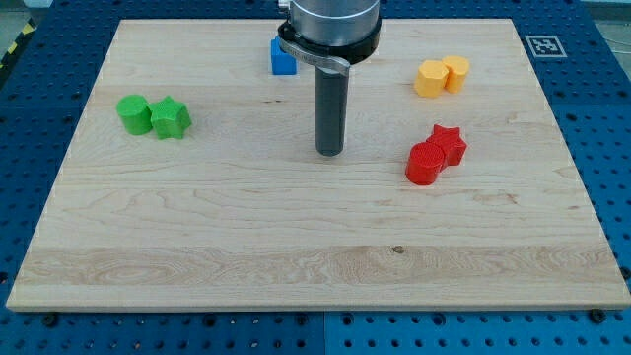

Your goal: Place the arm left to the red circle

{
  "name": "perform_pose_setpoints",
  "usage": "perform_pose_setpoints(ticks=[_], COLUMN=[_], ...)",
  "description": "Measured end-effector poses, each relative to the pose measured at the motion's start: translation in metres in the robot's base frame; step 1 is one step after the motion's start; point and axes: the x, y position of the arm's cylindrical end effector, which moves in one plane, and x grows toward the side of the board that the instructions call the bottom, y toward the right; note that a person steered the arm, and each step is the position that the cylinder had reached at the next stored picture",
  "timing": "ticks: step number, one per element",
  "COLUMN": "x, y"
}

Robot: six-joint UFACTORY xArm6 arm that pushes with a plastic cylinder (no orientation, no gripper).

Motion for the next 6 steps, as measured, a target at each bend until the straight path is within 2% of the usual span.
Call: perform_pose_setpoints(ticks=[4, 6], x=[0.034, 0.062], y=[-0.003, 0.028])
